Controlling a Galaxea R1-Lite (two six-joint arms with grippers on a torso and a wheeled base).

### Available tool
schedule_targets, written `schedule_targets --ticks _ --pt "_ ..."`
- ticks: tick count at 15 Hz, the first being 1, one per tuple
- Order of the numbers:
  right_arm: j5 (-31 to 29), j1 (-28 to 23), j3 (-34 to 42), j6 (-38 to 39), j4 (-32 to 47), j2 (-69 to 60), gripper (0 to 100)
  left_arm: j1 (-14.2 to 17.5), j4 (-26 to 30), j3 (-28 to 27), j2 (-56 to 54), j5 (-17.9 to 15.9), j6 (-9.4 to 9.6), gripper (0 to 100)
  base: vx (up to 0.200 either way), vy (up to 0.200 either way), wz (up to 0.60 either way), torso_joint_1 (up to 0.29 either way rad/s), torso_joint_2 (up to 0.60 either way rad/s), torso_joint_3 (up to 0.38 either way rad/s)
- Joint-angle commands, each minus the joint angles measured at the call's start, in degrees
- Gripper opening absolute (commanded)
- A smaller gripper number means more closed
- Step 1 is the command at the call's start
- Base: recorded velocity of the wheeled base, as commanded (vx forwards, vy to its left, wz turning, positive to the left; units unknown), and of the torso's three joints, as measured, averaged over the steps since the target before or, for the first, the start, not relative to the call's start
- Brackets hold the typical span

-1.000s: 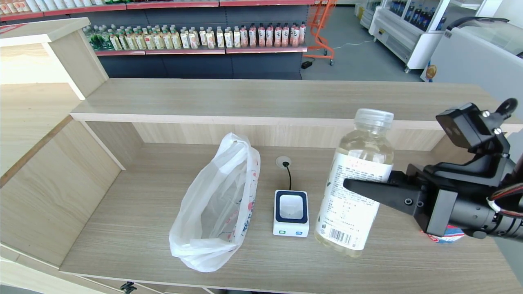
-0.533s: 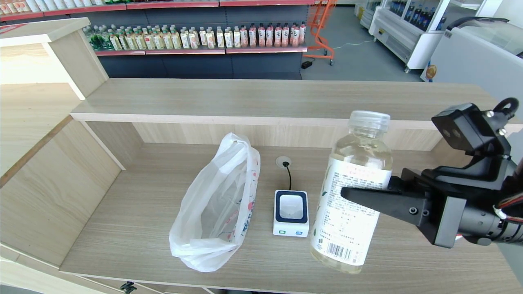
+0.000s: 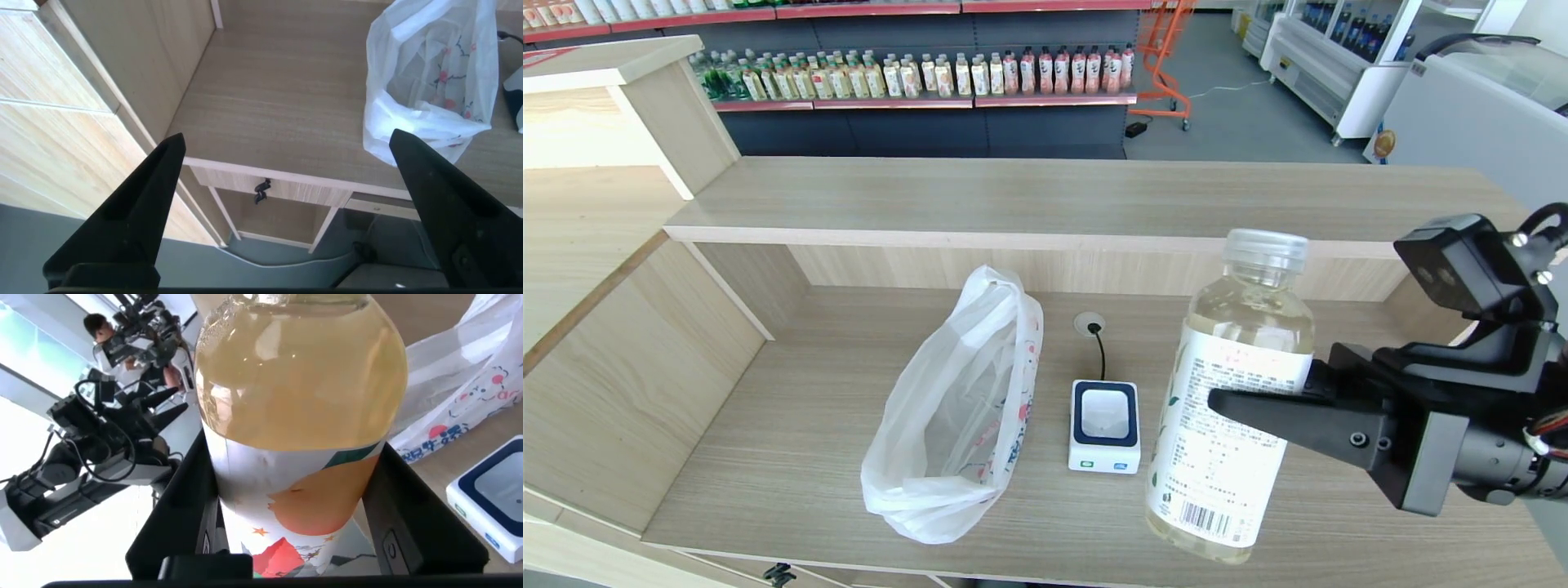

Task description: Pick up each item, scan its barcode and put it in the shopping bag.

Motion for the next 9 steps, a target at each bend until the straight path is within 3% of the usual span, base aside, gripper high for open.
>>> schedule_targets --ticks 1,7,9 --pt "0.2 0.1 0.1 -0.2 0.0 -0.3 0 0.0 0.0 0.0 0.0 0.0 0.00 100 0.000 0.000 0.00 0.000 0.00 0.000" --pt "2.3 0.0 0.2 -1.0 0.3 -1.0 0 0.0 0.0 0.0 0.0 0.0 0.00 100 0.000 0.000 0.00 0.000 0.00 0.000" --pt "2.1 -1.7 0.5 -6.5 0.3 1.1 0 0.0 0.0 0.0 0.0 0.0 0.00 100 0.000 0.000 0.00 0.000 0.00 0.000"
